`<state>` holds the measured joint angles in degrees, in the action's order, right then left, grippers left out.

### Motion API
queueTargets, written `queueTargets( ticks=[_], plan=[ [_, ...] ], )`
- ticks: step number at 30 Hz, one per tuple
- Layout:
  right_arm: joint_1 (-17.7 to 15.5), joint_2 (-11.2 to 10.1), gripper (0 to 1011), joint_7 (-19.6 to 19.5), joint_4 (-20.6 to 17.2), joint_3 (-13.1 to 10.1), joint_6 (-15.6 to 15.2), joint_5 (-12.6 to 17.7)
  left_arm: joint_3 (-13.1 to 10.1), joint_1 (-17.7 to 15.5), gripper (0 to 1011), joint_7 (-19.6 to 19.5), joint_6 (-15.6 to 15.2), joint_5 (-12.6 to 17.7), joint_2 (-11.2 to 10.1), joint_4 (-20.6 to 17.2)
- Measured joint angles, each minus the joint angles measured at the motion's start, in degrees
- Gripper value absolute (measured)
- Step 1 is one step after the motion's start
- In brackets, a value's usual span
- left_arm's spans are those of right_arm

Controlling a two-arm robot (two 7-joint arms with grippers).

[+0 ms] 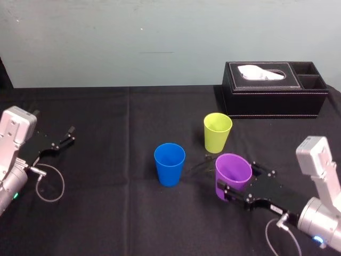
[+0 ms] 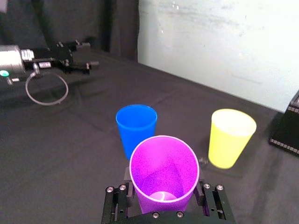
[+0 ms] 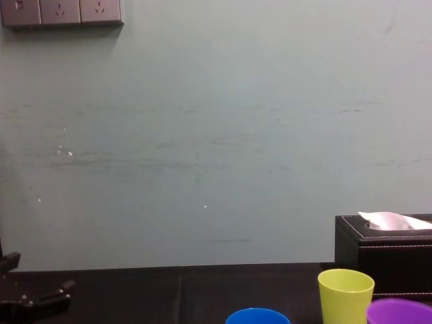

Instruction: Stack the three plastic cups sequentially using one hand.

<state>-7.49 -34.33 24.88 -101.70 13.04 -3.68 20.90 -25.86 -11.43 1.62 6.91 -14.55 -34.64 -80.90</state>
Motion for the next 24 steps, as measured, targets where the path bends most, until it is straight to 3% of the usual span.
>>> queueTargets(
  ticks=[12, 24],
  plan=[
    [2.23, -1.68, 733, -0.55, -6.77, -0.82, -3.85, 1.04, 0.00, 0.00, 1010, 0.00, 0.00, 0.00, 0.00, 0.00],
    [9.11, 0.68, 733, -1.71, -7.30, 3.56, -8.16, 0.01, 0.00, 0.00, 1010, 0.00, 0.00, 0.00, 0.00, 0.00]
  ],
)
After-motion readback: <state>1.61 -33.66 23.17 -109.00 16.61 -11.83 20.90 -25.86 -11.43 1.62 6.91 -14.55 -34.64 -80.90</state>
